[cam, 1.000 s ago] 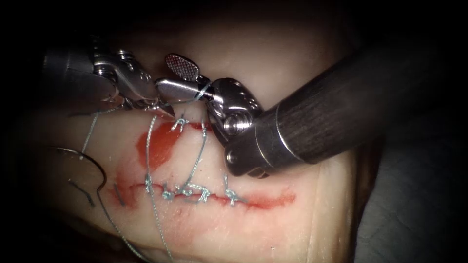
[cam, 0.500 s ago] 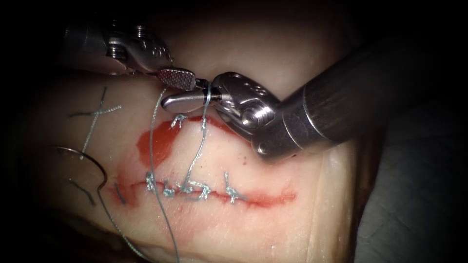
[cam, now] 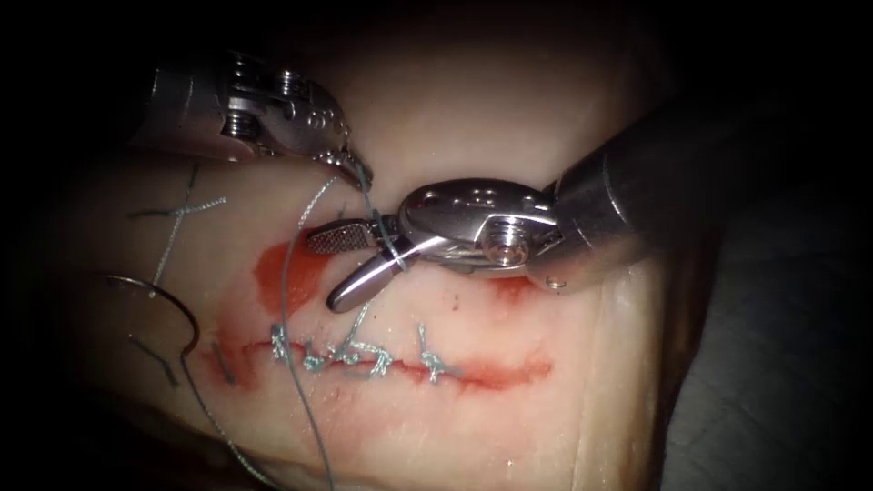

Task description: Wound Closure

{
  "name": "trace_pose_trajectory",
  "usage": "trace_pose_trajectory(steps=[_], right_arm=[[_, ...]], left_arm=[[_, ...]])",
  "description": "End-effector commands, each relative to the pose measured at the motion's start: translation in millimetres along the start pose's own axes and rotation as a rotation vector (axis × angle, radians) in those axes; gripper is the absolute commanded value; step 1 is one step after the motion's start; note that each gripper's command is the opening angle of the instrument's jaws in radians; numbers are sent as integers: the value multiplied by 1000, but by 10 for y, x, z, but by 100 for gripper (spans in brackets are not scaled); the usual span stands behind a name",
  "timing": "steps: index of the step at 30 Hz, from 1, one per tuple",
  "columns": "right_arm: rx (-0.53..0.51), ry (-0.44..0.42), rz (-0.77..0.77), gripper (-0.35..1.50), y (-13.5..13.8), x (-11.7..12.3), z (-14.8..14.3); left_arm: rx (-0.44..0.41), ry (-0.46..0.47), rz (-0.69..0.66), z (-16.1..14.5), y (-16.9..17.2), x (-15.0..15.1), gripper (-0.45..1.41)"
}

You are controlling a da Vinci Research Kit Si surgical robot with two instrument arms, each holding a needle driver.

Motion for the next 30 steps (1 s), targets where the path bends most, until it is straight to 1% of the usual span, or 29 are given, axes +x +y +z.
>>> trace_pose_trajectory(steps=[1,2,3,7,9,11,12,14,17,19,20,22,23,24,28,29,30], right_arm=[[-23,72,-16,68,-6,-3,1],[-30,96,-22,68,-6,-3,0],[-30,96,-22,68,-6,-3,0],[-93,182,-40,66,-7,-13,-6],[-103,193,-40,66,-8,-16,-7],[-126,228,-58,66,-11,-24,-8],[-126,228,-58,66,-11,-24,-8],[-145,273,-77,62,-13,-27,-6],[-171,329,-104,59,-14,-27,2],[-188,349,-114,59,-13,-26,7],[-228,373,-125,57,-13,-25,12],[-238,384,-132,57,-12,-25,14],[-263,430,-147,56,-12,-24,16],[-263,430,-147,56,-12,-24,16],[-301,536,-179,54,-10,-20,19],[-308,554,-187,54,-9,-18,20],[-308,554,-187,54,-9,-18,20]], left_arm=[[-2,4,14,4,0,-3,-45],[-3,5,18,5,-2,-4,-45],[-3,5,18,5,-2,-4,-45],[-2,8,29,5,-11,-6,-45],[-1,8,31,5,-12,-7,-45],[-2,11,38,5,-13,-7,-45],[-2,11,38,5,-13,-7,-45],[-1,12,39,5,-15,-7,-45],[-7,15,37,5,-17,-7,-45],[-9,16,39,4,-18,-6,-45],[-14,18,40,4,-18,-5,-45],[-14,18,41,4,-18,-5,-45],[-16,19,41,4,-19,-5,-45],[-16,19,41,4,-19,-5,-45],[-18,20,42,3,-19,-4,-45],[-18,19,42,3,-19,-4,-45],[-18,19,42,3,-19,-4,-45]])
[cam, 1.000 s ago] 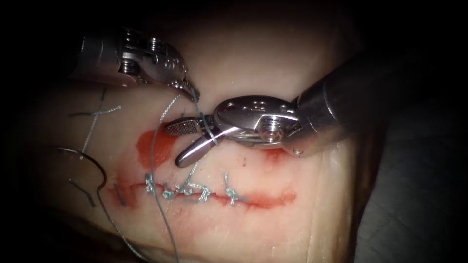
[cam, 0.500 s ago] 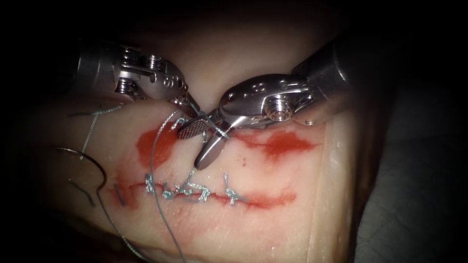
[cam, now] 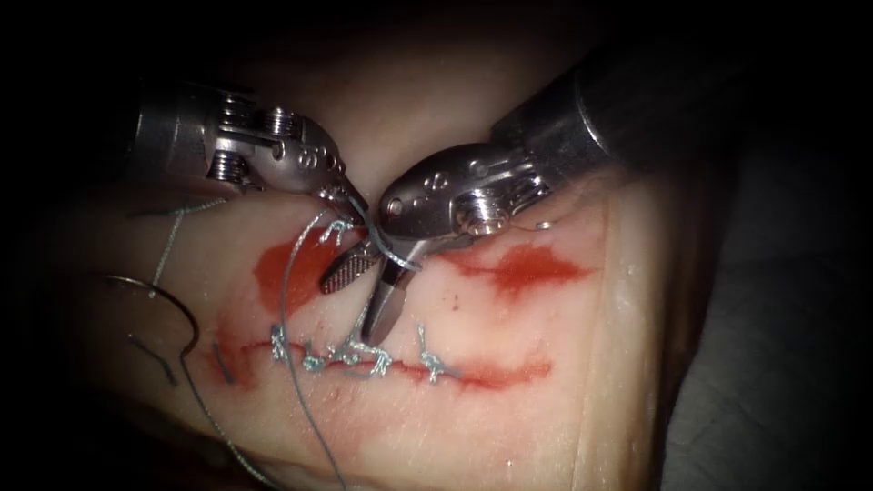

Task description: Wound Closure

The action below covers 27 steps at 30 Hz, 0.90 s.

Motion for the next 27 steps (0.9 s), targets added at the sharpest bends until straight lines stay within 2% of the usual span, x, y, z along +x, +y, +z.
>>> trace_pose_trajectory(steps=[1,4,7,9,10,13,14,15,16,17,19,20,21,22,23,27], right_arm=[[-9,33,-15,54,-9,-2,6],[-18,67,-23,52,-9,0,6],[-20,115,-24,36,-10,3,6],[-18,131,-22,-6,-10,3,7],[-10,133,3,-35,-10,3,7],[73,121,83,-35,-10,0,6],[129,95,124,-35,-10,-1,3],[129,95,124,-35,-10,-1,3],[166,72,147,-35,-10,-1,0],[248,17,177,-35,-8,-3,-7],[275,7,184,-35,-7,-3,-10],[307,-1,192,-35,-7,-2,-13],[395,-30,218,-35,-5,1,-18],[395,-30,218,-35,-5,1,-18],[485,-141,324,-35,0,7,-24],[568,-251,394,-35,4,14,-28]], left_arm=[[-2,0,1,4,6,-1,-45],[-4,1,2,4,6,-1,-45],[-7,2,-3,4,6,0,-45],[-7,2,-3,4,6,0,-45],[-7,3,-3,4,6,0,-45],[-8,0,-12,4,5,1,-45],[-4,9,-30,5,2,4,-45],[-4,9,-30,5,2,4,-45],[3,26,-50,5,-2,6,-45],[11,59,-83,6,-7,10,-45],[16,73,-91,5,-12,13,-45],[15,78,-95,5,-14,15,-45],[16,79,-110,4,-25,21,-45],[16,79,-110,4,-25,21,-45],[19,96,-137,3,-41,27,-45],[33,143,-175,0,-59,32,-45]])
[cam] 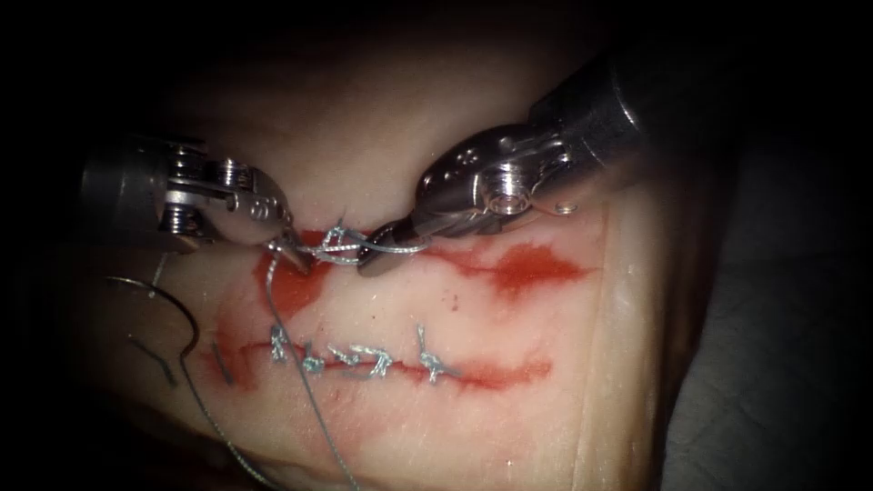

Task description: Wound Closure

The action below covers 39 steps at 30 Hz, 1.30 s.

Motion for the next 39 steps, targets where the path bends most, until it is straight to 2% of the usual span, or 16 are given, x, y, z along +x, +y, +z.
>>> trace_pose_trajectory(steps=[1,3,5,6,8,13,16,20,25,29,33,39], right_arm=[[98,-81,68,-35,-6,8,3],[163,-151,146,-35,-8,15,2],[188,-185,179,-35,-9,17,2],[217,-274,270,-35,-12,23,2],[260,-338,371,-35,-15,28,3],[504,-428,544,-35,-33,42,7],[557,-425,568,-35,-38,45,7],[676,-337,596,-35,-44,53,-2],[755,-279,605,-35,-48,58,-11],[888,-299,684,-35,-52,62,-15],[912,-330,703,-35,-52,62,-14],[958,-344,727,-35,-52,65,-12]], left_arm=[[4,29,-36,3,-9,3,-45],[28,56,-58,0,-24,8,-45],[38,64,-63,-1,-28,9,-45],[54,81,-74,-4,-43,11,-45],[69,95,-70,-7,-55,12,-45],[97,122,-82,-22,-97,17,-45],[102,134,-90,-28,-105,20,-45],[110,178,-110,-38,-120,35,-45],[113,225,-128,-46,-132,52,-45],[140,312,-131,-54,-154,60,-45],[179,359,-145,-54,-170,63,-45],[246,371,-114,-49,-190,57,-45]])
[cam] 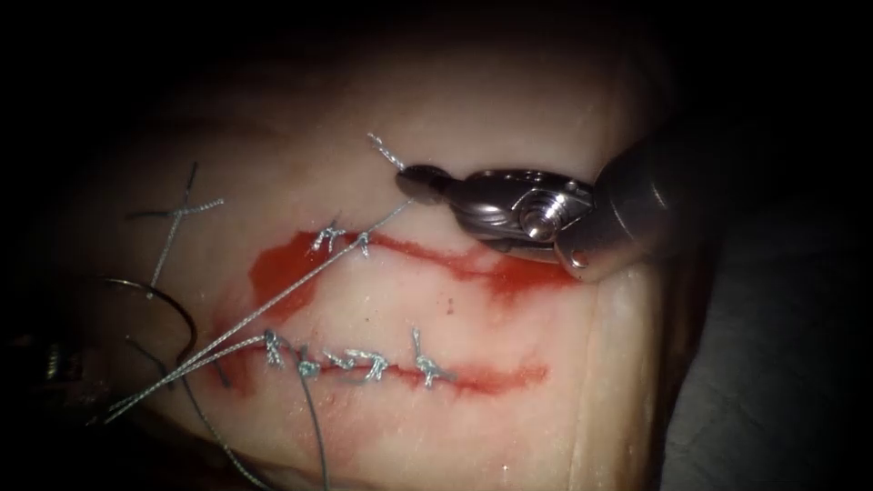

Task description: Wound Closure

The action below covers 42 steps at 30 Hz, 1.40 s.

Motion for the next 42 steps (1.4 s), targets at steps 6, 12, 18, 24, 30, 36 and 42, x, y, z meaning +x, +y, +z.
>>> trace_pose_trajectory(steps=[6,12,18,24,30,36,42], right_arm=[[112,-20,20,-35,-1,12,11],[195,-43,39,-35,-17,6,9],[228,-66,49,-35,-25,3,7],[156,-50,40,-35,-23,3,1],[-75,-330,-82,125,-4,-20,-33],[-190,-328,-146,133,10,-33,-54],[-312,-308,-209,111,35,-31,-51]], left_arm=[[39,47,48,20,2,-25,-45],[32,55,53,20,9,-24,-45],[26,55,51,23,10,-22,-45],[-84,-20,62,0,28,-26,-45],[-538,-260,-136,-122,123,-35,-45],[-653,-409,-157,-168,169,-42,-45],[-699,-458,-17,-166,195,-91,-45]])
